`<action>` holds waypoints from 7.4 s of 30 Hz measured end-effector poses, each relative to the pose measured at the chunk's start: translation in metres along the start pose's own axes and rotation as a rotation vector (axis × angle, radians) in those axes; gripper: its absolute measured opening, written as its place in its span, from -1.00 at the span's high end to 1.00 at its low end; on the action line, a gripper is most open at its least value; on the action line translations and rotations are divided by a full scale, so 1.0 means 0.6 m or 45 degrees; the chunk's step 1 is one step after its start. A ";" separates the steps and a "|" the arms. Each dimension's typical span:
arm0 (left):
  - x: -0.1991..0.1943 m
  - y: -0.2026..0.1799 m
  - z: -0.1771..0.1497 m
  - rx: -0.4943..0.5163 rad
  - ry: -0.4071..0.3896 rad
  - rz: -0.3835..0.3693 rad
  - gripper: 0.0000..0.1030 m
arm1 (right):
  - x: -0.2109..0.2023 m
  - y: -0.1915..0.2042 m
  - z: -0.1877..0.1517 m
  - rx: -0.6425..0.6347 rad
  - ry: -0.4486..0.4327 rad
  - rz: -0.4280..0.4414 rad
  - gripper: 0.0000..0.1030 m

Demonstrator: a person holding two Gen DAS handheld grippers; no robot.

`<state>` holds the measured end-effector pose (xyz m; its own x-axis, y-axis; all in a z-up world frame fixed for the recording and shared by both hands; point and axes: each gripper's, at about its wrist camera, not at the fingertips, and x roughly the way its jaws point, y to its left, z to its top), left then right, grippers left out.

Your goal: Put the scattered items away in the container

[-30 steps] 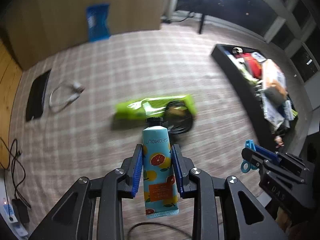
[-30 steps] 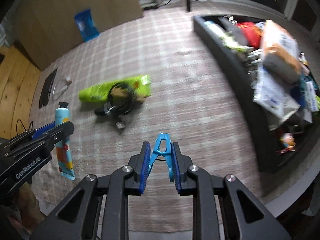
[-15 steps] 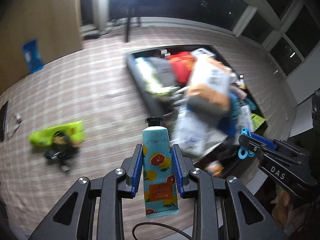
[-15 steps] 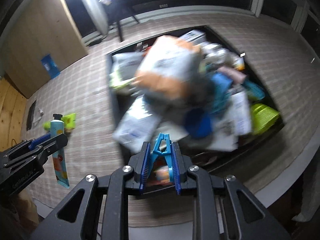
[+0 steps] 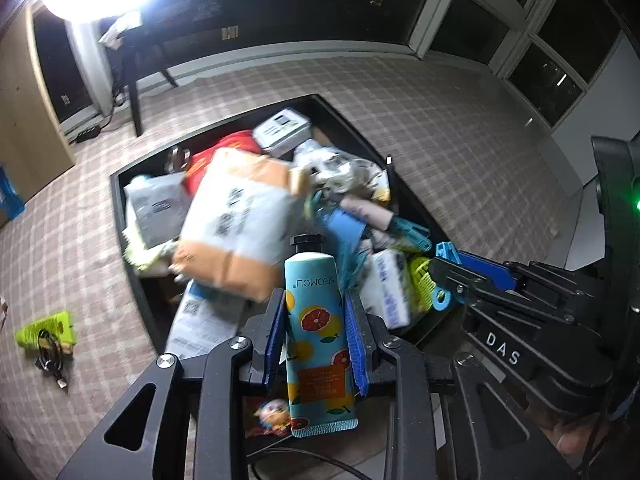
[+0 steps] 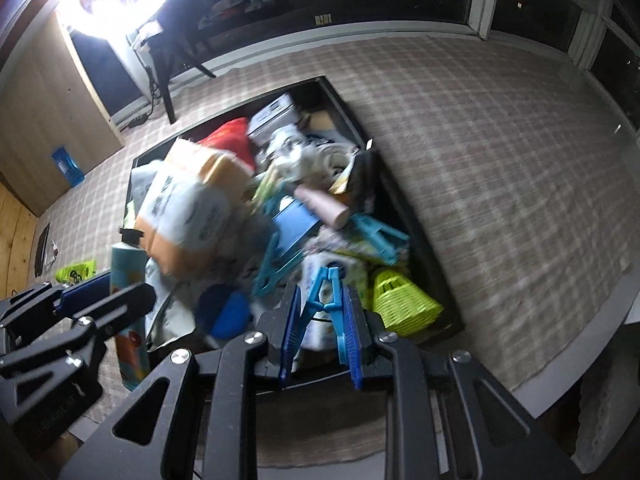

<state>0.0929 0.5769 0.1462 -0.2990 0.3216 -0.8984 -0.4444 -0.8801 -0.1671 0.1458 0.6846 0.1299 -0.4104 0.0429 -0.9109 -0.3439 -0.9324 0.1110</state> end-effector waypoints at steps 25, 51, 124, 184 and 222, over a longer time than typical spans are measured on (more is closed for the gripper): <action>-0.033 0.113 0.009 -0.103 -0.052 0.101 0.38 | 0.014 0.047 0.049 -0.074 -0.032 0.141 0.30; -0.163 0.710 -0.177 -0.696 -0.052 0.392 0.38 | 0.076 0.550 0.039 -0.429 0.044 0.304 0.30; -0.137 1.043 -0.163 -0.772 0.014 0.609 -0.06 | 0.239 1.025 0.064 -0.887 0.147 0.442 0.92; -0.011 0.282 0.197 0.109 -0.083 0.146 -0.08 | -0.035 0.069 0.102 0.194 -0.149 -0.040 0.42; -0.190 0.779 -0.100 -0.600 -0.091 0.487 -0.03 | 0.077 0.554 0.096 -0.501 -0.011 0.293 0.42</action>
<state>-0.0303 0.1082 0.1460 -0.4266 -0.0394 -0.9036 0.1221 -0.9924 -0.0144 -0.0362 0.3973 0.1478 -0.4460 -0.1800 -0.8767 0.1036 -0.9834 0.1492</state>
